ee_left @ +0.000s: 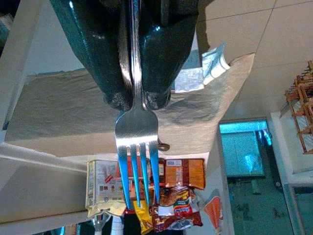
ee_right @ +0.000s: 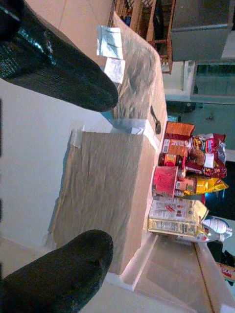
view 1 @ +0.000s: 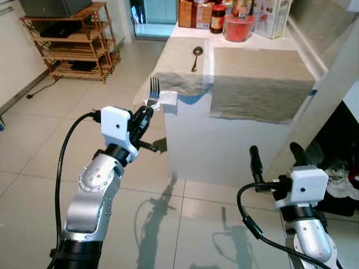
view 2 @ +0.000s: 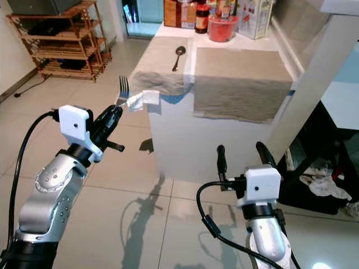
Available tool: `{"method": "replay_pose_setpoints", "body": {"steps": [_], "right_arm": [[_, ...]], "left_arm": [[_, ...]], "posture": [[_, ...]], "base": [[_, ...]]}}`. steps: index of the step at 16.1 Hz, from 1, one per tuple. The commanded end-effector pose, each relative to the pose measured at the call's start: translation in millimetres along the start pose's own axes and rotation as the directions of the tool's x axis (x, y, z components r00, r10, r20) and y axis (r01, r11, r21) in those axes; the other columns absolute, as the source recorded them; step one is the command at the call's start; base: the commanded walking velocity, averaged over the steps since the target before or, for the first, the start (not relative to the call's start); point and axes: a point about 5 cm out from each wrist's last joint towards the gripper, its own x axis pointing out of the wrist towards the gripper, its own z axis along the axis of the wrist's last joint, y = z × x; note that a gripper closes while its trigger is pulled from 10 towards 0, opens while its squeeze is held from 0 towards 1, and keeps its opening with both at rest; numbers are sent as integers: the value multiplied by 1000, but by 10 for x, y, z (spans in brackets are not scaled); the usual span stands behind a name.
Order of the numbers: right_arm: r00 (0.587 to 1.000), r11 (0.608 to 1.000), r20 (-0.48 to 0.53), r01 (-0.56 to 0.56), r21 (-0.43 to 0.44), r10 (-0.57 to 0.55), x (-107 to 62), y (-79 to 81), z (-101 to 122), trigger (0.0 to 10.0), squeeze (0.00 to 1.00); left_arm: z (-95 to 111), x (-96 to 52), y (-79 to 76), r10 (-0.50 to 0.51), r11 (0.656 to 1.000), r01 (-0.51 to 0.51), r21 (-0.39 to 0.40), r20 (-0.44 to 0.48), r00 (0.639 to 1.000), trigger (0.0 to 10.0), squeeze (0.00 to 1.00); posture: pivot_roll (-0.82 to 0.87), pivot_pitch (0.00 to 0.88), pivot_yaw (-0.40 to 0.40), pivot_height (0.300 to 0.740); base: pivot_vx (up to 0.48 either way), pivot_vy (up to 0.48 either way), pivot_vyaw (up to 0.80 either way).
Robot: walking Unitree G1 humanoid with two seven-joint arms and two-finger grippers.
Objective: Setting the table
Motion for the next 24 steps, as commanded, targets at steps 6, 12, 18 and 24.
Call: {"method": "replay_pose_setpoints", "body": {"steps": [6,12,18,24], "right_arm": [[999,1000,-41,-9,4,9,56,-23,-81,10000,0],[999,1000,-48,-18,5,18,90,-3,-122,10000,0],[999,1000,-42,-30,-6,30,110,-17,-120,10000,0],[998,999,-46,-34,-11,34,88,-17,-131,10000,0]], "left_arm": [[38,78,59,13,1000,-13,-11,5,1000,0,0],[34,110,91,19,1000,-19,3,-2,1000,0,0],[30,129,78,23,1000,-23,6,1,1000,0,0],[35,153,54,5,1000,-5,19,6,1000,0,0]], "posture": [[-104,23,18,740],[-97,13,20,740],[-98,0,13,740],[-104,0,16,740]], "base": [[0,-160,0],[0,-480,0],[0,-474,0],[0,-469,0]]}}
